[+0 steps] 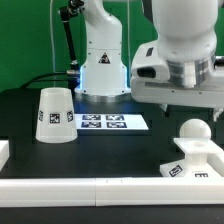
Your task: Assemble lamp
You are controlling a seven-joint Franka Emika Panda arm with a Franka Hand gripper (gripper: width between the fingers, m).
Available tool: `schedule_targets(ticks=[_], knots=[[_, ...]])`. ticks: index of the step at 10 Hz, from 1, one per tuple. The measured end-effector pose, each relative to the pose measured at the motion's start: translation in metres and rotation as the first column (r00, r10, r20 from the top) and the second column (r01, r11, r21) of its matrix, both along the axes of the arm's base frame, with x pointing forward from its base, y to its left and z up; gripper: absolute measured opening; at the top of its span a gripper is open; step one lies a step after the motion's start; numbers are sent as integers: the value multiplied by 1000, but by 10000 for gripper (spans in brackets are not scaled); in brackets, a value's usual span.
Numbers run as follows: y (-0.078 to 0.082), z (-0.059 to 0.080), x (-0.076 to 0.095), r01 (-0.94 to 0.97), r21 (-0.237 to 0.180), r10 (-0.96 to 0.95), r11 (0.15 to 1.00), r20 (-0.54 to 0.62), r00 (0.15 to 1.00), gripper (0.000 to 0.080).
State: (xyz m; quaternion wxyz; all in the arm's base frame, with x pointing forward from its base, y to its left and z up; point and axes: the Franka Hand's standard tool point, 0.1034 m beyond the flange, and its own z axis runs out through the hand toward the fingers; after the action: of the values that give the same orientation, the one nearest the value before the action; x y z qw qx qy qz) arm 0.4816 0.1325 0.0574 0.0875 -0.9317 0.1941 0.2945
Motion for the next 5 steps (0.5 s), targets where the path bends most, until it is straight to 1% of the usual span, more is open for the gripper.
schedule_targets(ticks=[1, 2, 3, 4, 5], knots=[[3, -1, -4, -24, 30, 26, 999, -62, 998, 698], [5, -4, -2, -26, 61, 33, 998, -108, 994, 698], [4, -2, 0, -6, 52, 14, 999, -152, 988, 698], [1, -1, -7, -17, 76, 33, 997, -217, 975, 698], [-1, -6, -7, -15, 88, 38, 996, -257, 966, 698]])
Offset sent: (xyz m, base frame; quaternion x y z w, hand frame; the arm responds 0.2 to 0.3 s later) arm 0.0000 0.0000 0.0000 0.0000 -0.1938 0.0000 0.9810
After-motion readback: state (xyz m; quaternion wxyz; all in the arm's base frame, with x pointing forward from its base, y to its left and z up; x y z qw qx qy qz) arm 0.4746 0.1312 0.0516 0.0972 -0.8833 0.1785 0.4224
